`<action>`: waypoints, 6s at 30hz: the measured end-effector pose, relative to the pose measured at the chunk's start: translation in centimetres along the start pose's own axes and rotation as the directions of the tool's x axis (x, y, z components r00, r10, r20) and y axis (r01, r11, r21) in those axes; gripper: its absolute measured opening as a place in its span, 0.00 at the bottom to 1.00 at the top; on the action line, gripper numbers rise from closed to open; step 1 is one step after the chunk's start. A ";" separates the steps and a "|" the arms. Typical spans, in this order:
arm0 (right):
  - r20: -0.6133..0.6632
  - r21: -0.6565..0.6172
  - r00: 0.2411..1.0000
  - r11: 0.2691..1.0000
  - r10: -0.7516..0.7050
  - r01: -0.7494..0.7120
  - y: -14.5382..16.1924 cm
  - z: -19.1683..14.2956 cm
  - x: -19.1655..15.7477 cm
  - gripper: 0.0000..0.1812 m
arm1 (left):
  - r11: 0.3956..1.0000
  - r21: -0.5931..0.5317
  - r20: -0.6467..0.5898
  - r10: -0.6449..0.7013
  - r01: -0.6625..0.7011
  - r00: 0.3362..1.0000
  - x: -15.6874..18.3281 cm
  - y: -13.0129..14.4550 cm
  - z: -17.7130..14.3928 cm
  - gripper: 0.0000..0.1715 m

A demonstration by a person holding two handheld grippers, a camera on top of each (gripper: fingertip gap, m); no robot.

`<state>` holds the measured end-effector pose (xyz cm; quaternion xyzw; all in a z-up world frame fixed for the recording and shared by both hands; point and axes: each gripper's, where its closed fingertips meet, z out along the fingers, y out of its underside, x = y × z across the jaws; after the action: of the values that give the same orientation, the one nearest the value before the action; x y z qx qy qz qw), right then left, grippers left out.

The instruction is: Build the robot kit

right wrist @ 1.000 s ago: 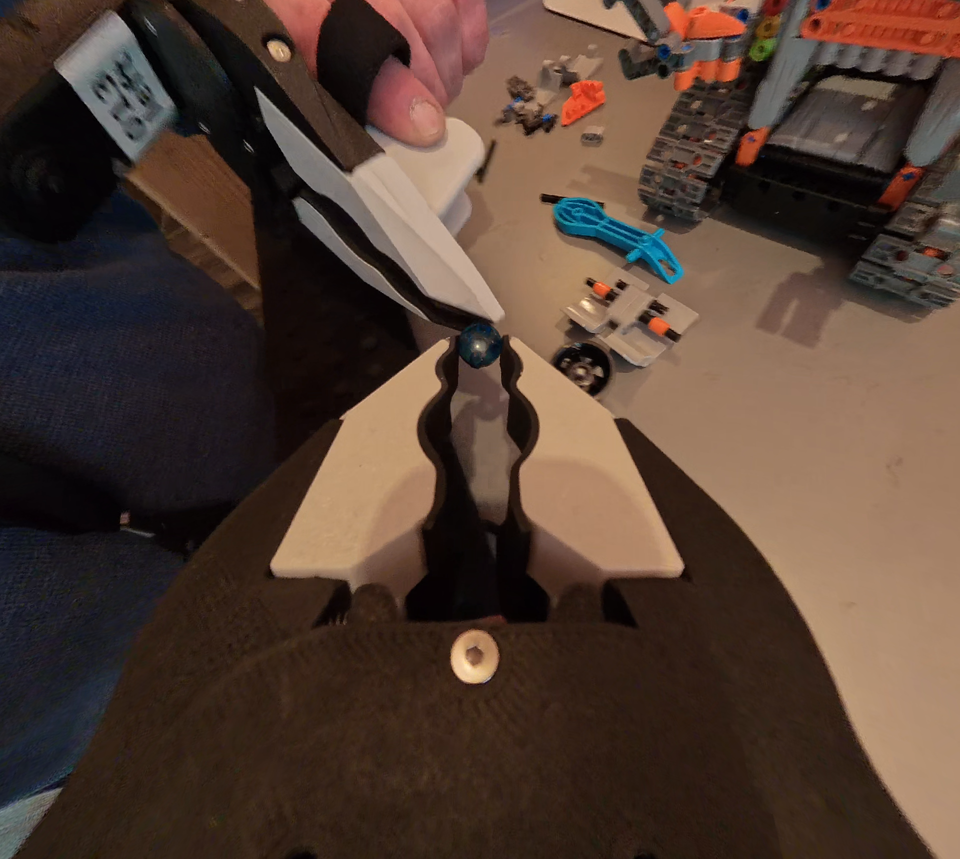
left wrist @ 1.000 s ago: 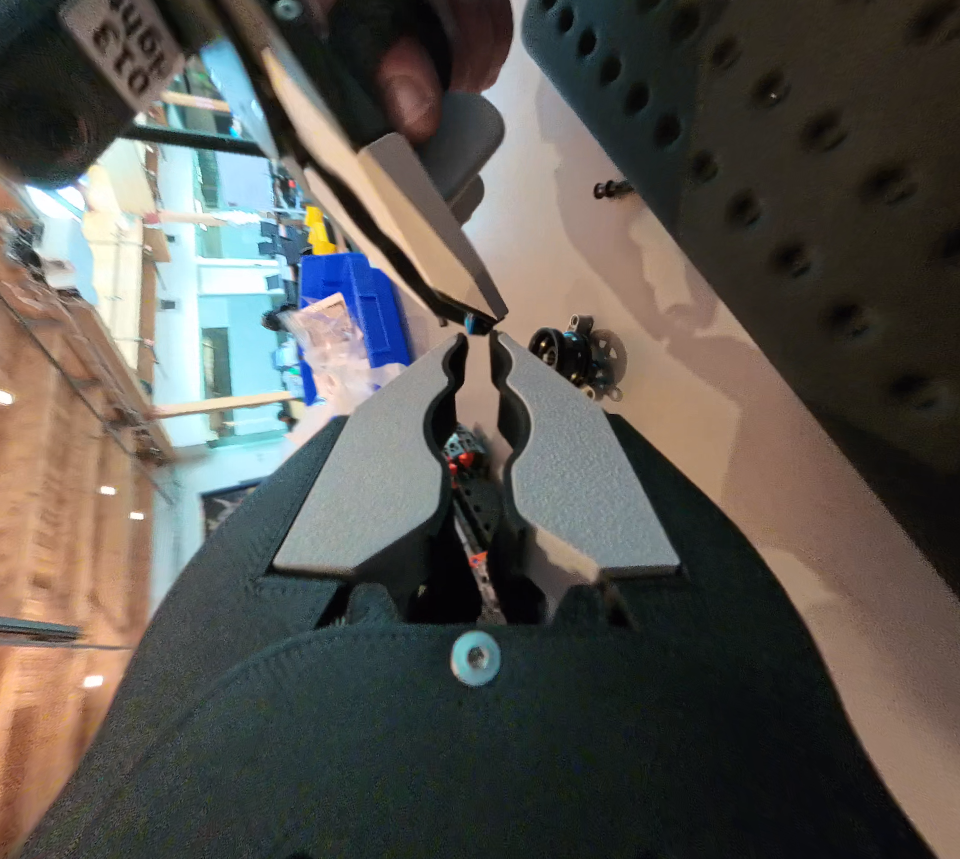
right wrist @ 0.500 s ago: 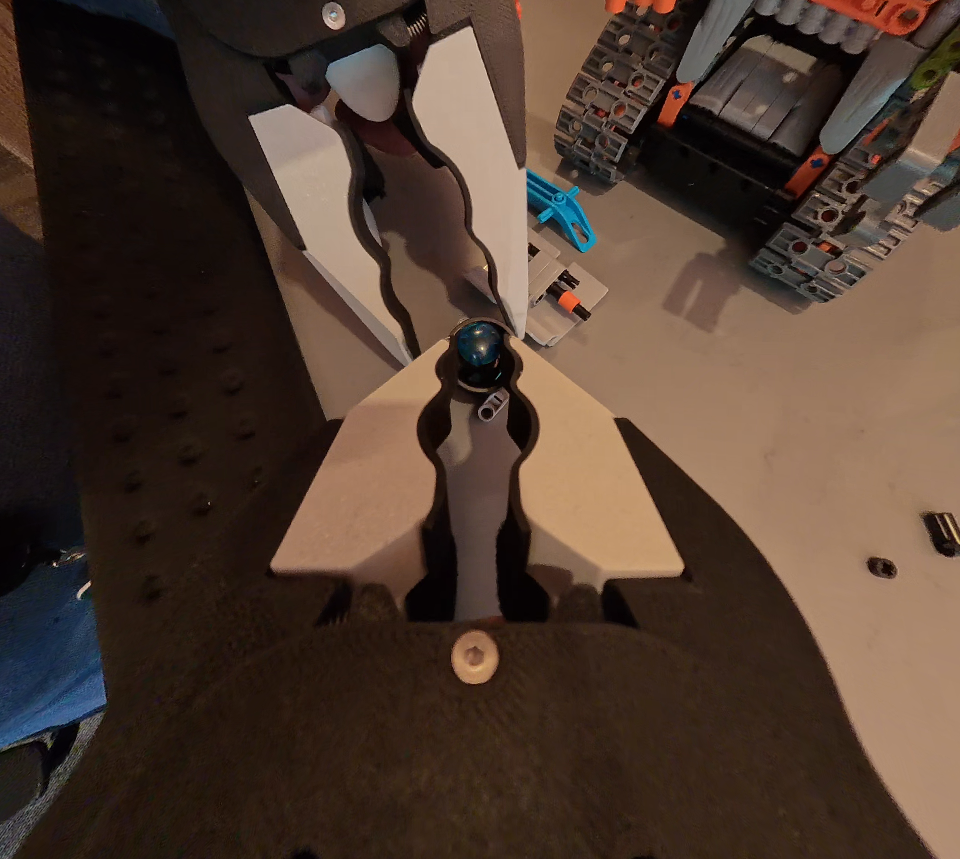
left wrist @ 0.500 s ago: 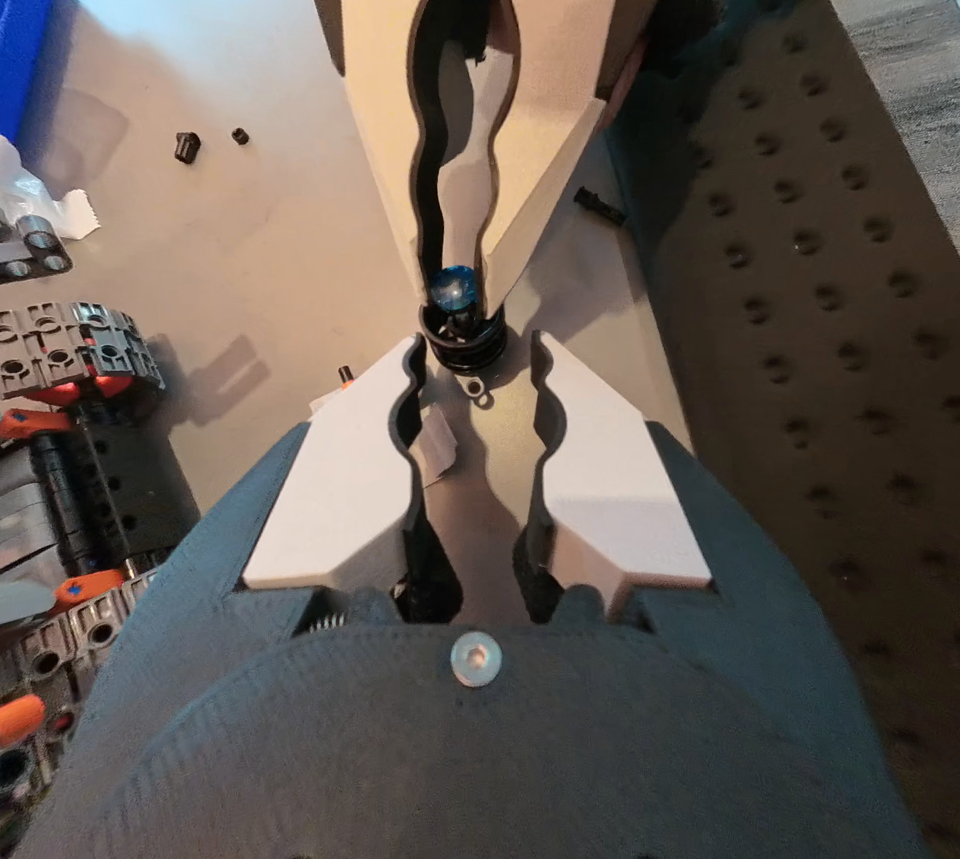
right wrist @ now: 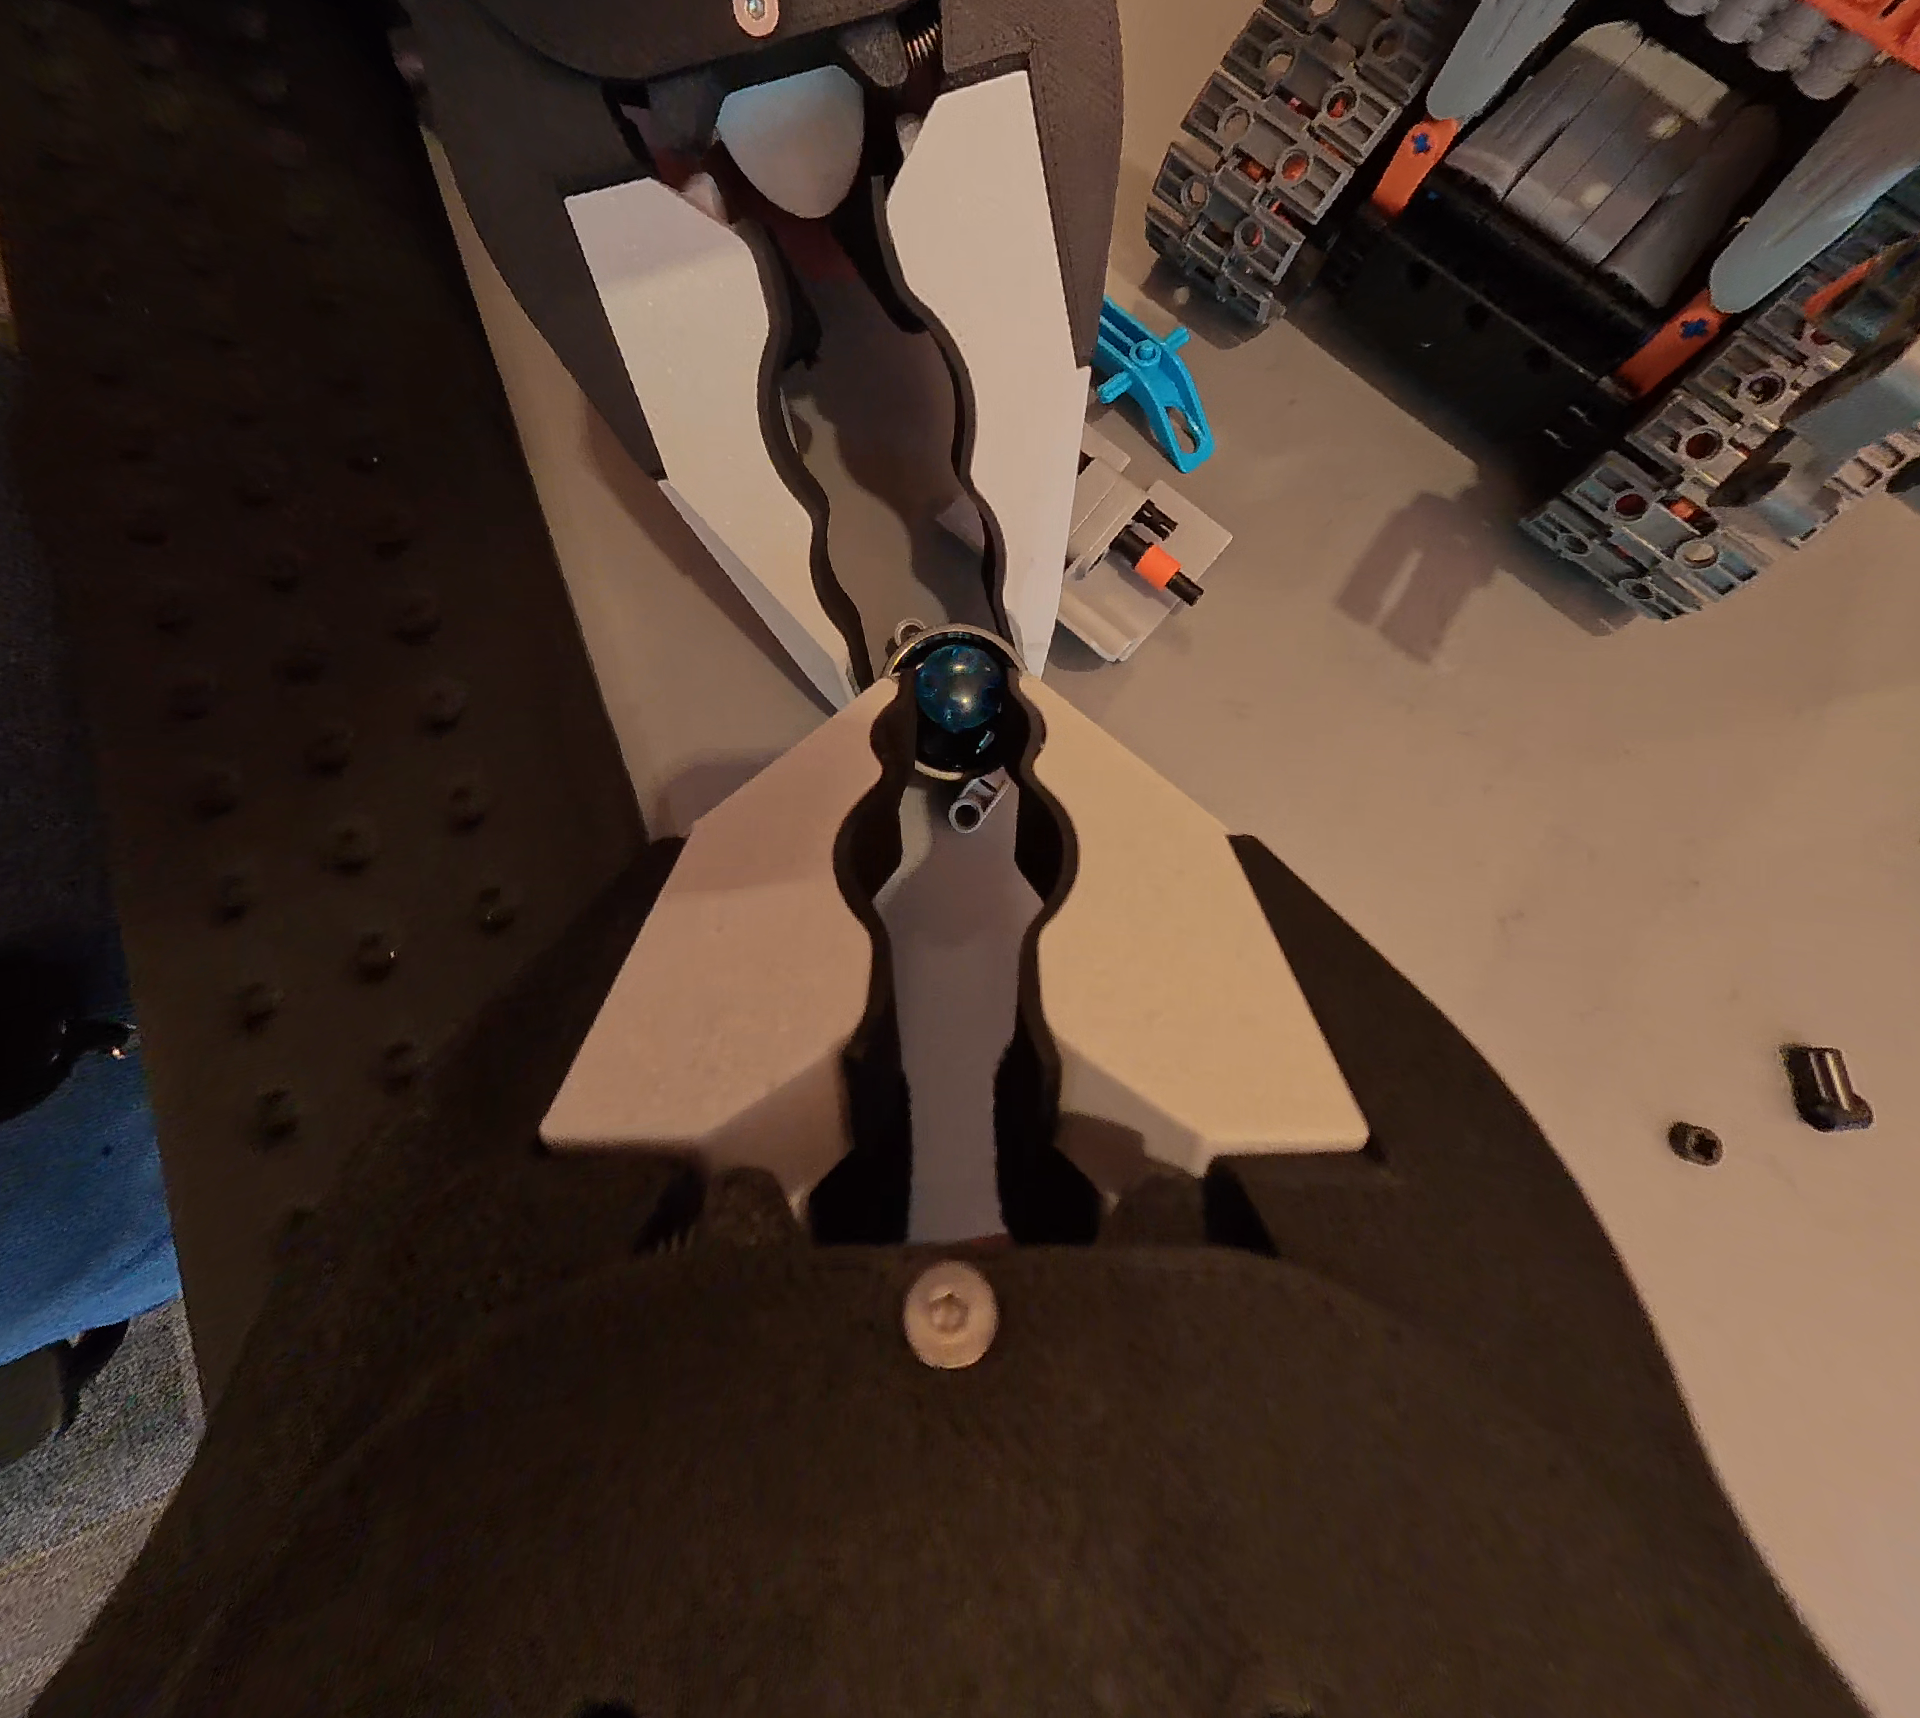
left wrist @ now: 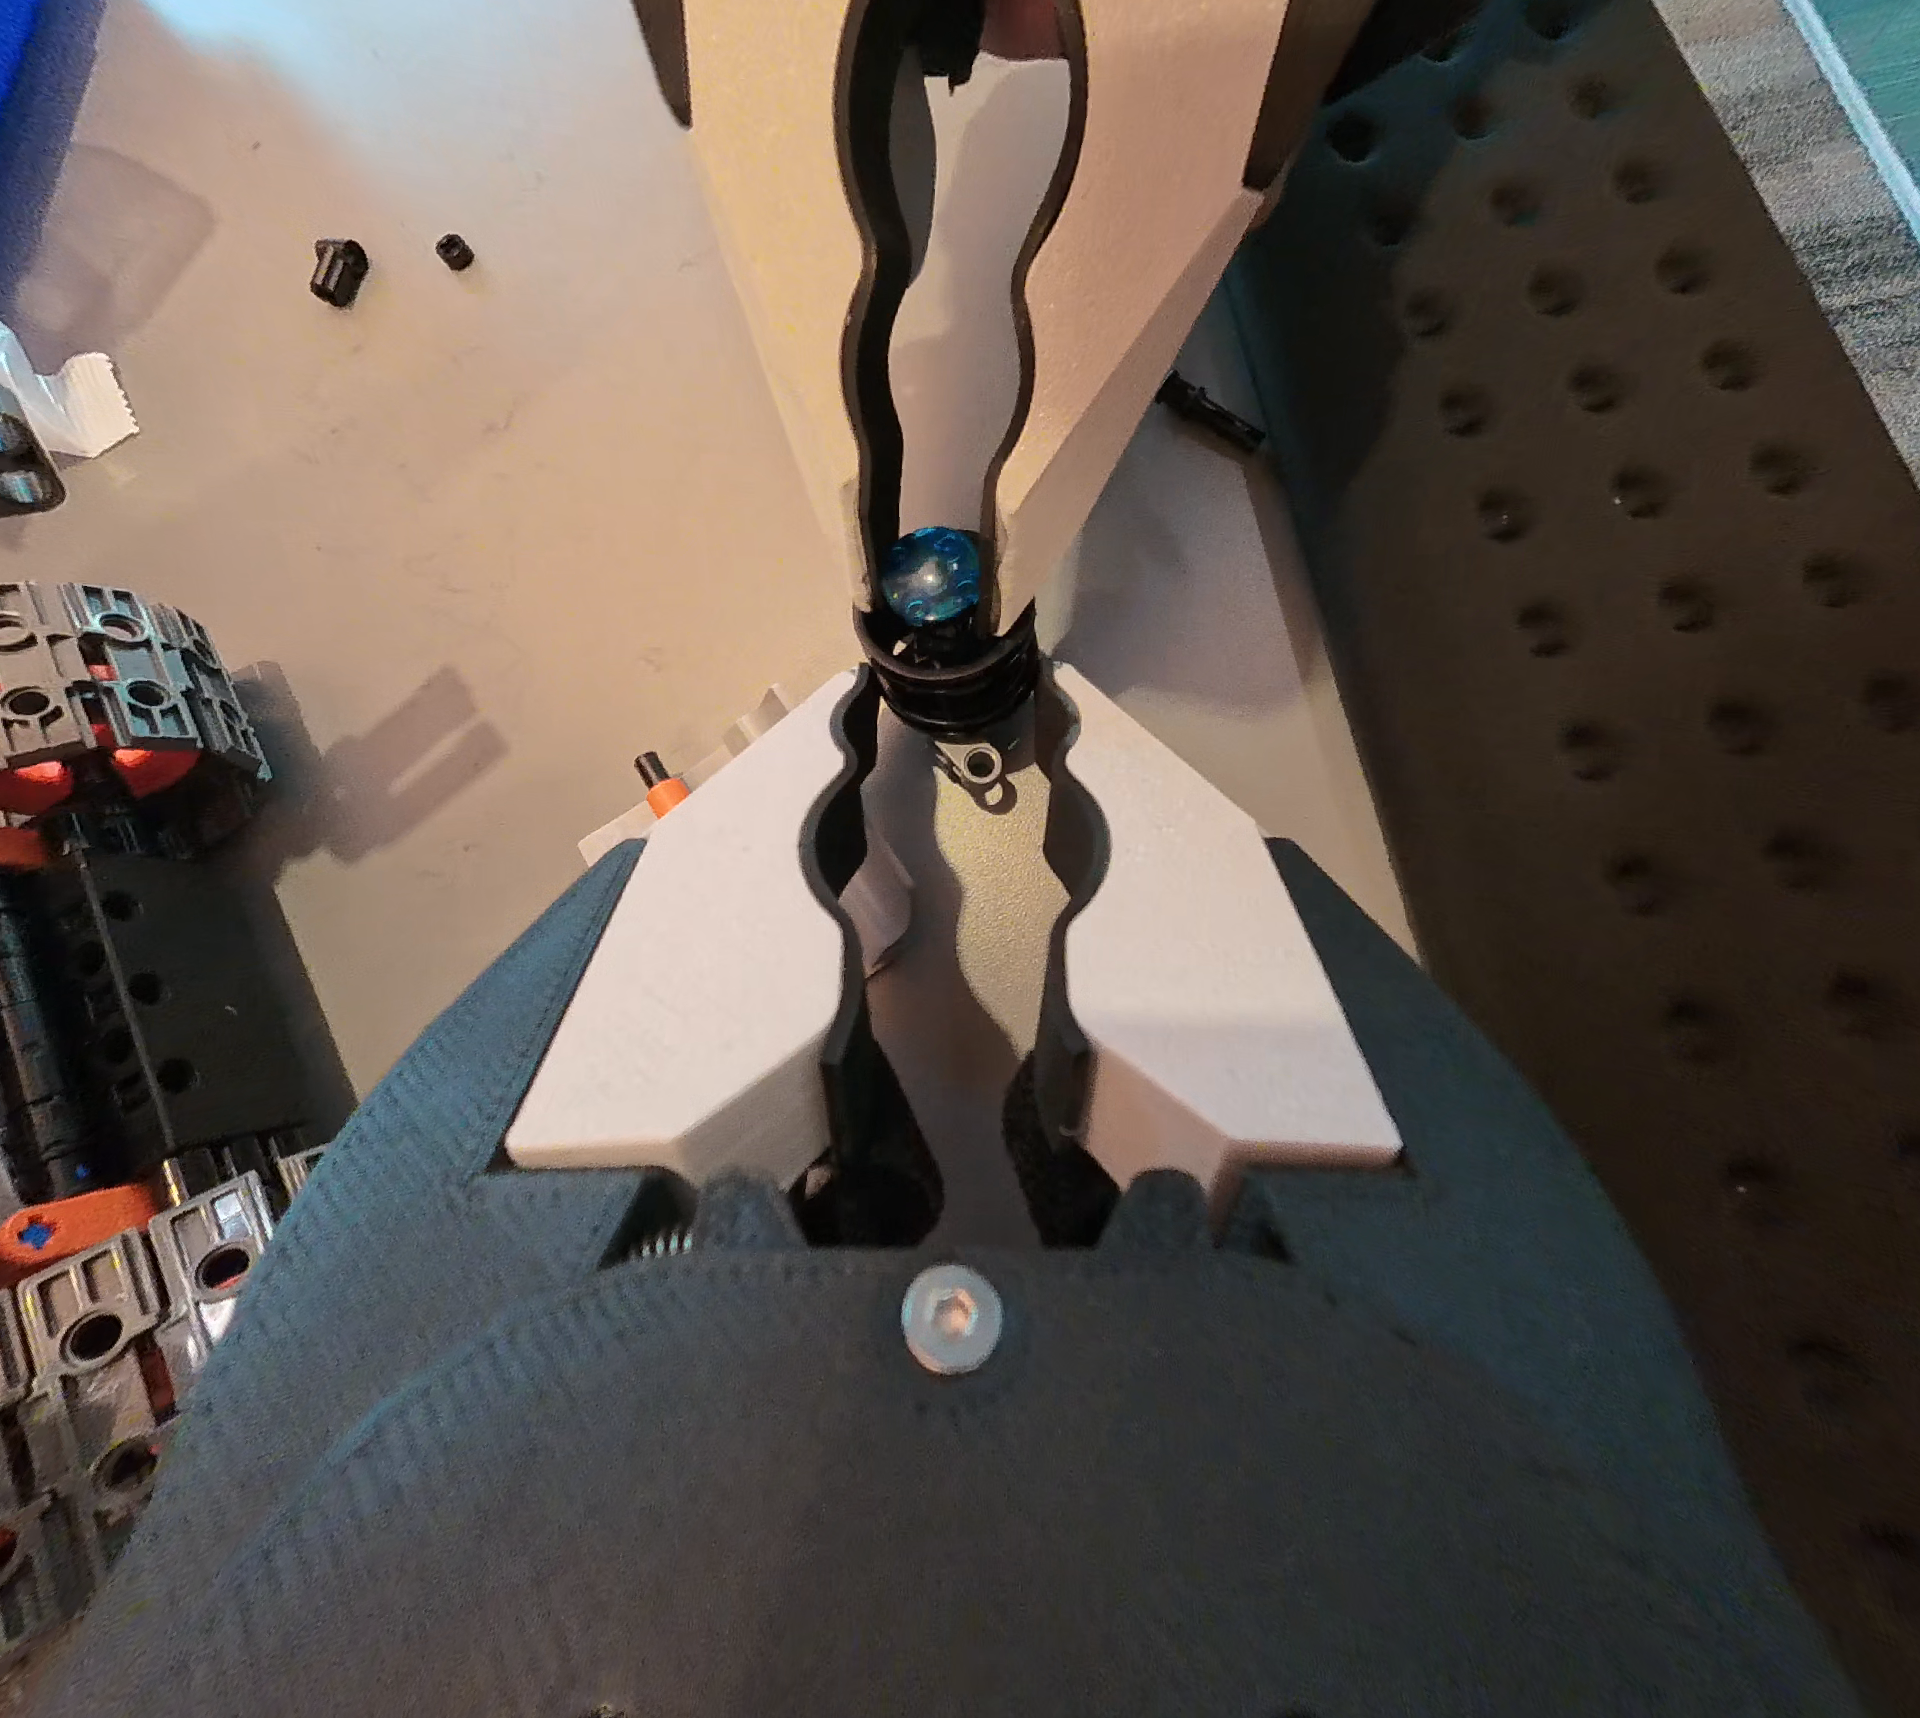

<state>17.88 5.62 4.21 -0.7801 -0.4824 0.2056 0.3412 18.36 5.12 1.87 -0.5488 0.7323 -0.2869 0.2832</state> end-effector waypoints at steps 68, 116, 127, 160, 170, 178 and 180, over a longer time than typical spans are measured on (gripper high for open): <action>0.018 0.080 0.994 0.991 0.109 -0.110 0.1 -1.7 -0.3 0.00 | 1.000 0.015 -0.020 0.010 -0.009 1.000 0.4 0.0 0.4 0.16; 0.078 0.123 0.961 0.954 0.266 -0.274 0.7 -1.5 0.0 0.21 | 0.994 0.024 0.017 0.108 -0.109 0.994 0.8 -0.4 0.9 0.16; 0.335 0.211 0.887 0.893 0.317 -0.398 -1.4 -2.9 -1.2 0.19 | 0.816 -0.031 0.374 0.545 -0.577 0.750 0.3 -3.9 -2.1 0.16; 0.531 0.349 0.837 0.867 0.130 -0.356 -4.7 -6.9 -3.6 0.18 | 0.671 -0.055 0.553 0.637 -0.740 0.537 1.5 -8.6 -5.9 0.15; 0.498 0.247 0.854 0.920 0.150 -0.305 -3.7 -5.9 -3.8 0.16 | 0.652 -0.135 0.531 0.683 -0.746 0.502 1.7 -7.7 -5.0 0.14; 0.417 0.327 0.892 0.888 0.173 -0.325 -5.2 -5.0 -2.7 0.19 | 0.701 -0.139 0.575 0.632 -0.699 0.520 0.2 -6.7 -6.5 0.15; 0.404 0.343 0.900 0.886 0.161 -0.313 -5.6 -4.8 -2.5 0.20 | 0.742 -0.124 0.578 0.594 -0.659 0.560 -0.2 -6.4 -7.0 0.15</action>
<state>16.46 3.49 11.60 -0.6959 -0.3841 0.4816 0.3692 17.43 4.56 11.31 -0.2963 0.7385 -0.0233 0.6053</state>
